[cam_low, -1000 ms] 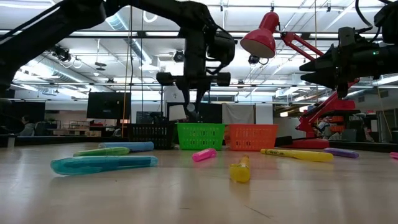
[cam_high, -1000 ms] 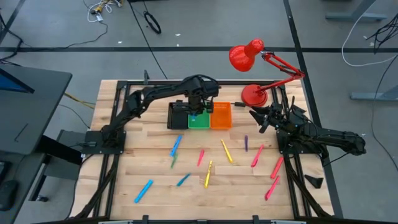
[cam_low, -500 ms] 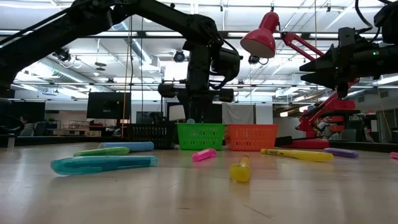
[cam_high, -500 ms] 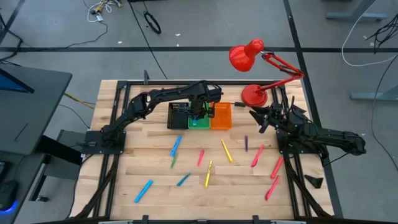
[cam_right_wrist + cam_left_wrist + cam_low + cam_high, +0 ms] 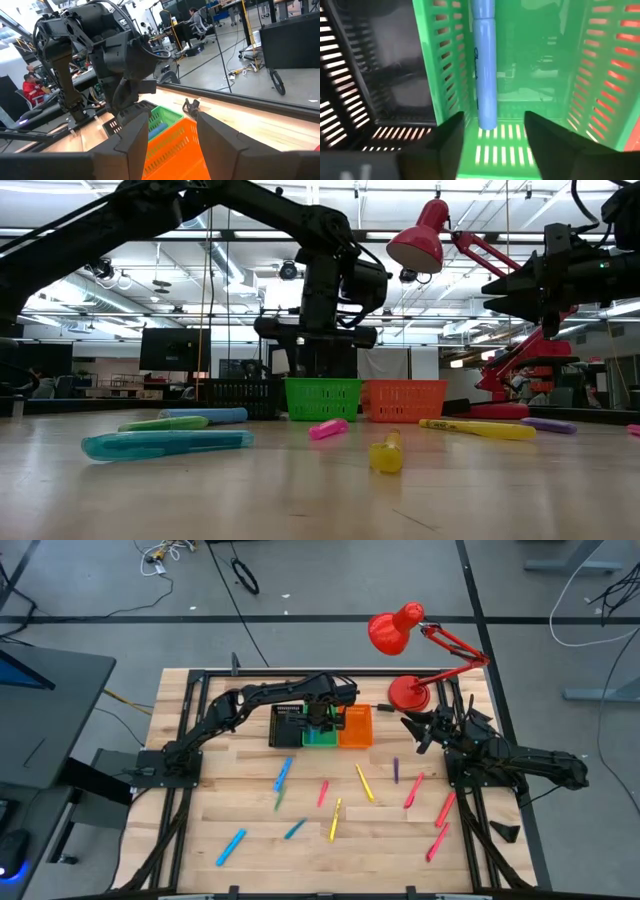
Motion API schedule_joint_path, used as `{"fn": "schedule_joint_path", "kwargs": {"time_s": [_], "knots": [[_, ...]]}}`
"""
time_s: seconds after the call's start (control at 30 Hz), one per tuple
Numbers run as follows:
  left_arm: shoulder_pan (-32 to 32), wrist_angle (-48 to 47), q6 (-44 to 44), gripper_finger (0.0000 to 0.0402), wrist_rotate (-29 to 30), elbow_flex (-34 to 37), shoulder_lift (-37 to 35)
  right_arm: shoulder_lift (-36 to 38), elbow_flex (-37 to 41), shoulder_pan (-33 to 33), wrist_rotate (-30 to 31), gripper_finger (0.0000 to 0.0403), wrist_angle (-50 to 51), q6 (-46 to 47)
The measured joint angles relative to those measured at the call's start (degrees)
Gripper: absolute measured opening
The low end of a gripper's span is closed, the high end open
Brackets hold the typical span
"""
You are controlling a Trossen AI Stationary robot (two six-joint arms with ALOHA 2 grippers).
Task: Pick & Place Markers
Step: Put the middle large blue highlighter pen into the green bin, then put the bottom large blue highlighter pen into the green bin
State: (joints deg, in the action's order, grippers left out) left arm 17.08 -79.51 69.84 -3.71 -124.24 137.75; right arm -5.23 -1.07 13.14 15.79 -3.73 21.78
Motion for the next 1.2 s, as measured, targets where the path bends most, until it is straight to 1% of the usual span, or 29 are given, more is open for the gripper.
{"fn": "schedule_joint_path", "kwargs": {"time_s": [0.1,0.23,0.43,0.67,0.83,1.07,1.2], "knots": [[0.0,0.0,0.0,0.0254,0.0,0.0,0.0,0.0,0.0,0.0,0.0,0.0170,0.0,0.0],[0.0,0.0,0.0,0.0273,0.1,0.0,0.0,0.0,0.0,0.0,0.0,0.0170,0.0,0.0],[0.0,0.4,0.0,0.0272,0.3,0.0,0.0,0.0,0.0,0.0,0.0,0.0170,0.0,0.0],[0.0,4.7,-2.1,0.0268,0.6,0.0,-1.9,0.0,0.0,0.0,0.0,0.0170,0.0,0.0],[0.0,2.8,-6.8,0.0268,1.1,0.0,-3.6,0.0,0.0,0.0,0.0,0.0170,-0.1,0.0],[-0.1,-0.5,-10.1,0.0268,2.4,0.0,-6.4,0.0,0.0,0.0,0.0,0.0170,0.0,0.0],[0.1,-1.8,-10.6,0.0268,2.3,0.0,-7.2,0.0,0.0,0.0,0.0,0.0170,0.0,0.0]]}}
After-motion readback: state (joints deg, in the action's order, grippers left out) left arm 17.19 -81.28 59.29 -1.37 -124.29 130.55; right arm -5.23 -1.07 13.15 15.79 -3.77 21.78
